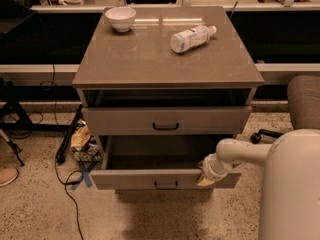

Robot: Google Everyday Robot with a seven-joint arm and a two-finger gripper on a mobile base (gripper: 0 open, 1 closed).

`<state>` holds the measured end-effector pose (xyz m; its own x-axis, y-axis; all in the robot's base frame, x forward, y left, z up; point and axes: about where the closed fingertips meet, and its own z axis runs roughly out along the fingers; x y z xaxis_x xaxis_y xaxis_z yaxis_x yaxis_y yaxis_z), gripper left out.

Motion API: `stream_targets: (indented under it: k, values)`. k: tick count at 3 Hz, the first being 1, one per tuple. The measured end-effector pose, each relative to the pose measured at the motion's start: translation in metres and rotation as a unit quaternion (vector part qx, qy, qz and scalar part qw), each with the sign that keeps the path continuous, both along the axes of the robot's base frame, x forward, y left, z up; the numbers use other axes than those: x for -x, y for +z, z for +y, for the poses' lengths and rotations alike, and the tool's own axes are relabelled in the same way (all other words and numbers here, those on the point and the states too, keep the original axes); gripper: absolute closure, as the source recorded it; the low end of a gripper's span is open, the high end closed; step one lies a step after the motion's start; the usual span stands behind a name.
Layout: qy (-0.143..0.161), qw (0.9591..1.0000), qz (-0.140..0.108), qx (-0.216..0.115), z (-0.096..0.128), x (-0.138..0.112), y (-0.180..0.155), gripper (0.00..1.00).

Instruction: Open middle drawer

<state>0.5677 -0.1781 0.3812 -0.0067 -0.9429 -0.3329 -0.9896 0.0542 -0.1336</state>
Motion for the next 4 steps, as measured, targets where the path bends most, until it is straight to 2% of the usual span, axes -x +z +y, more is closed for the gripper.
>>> stream_targets:
  k: [1,2,3,4]
  values:
    - [-0.008,0.9999,0.003,-0.006,-0.0024,0.0204,-0.0038,1.0]
    - [-0.008,0.9999,0.003,-0.006,-0.0024,0.0204,0.0015,0.81]
    - [-0.008,0.9999,0.004,-0.007,-0.002,0.0208,0.0009,0.5]
    - [-0.007,0.9999,0.005,-0.007,-0.0012,0.0218,-0.0004,0.27]
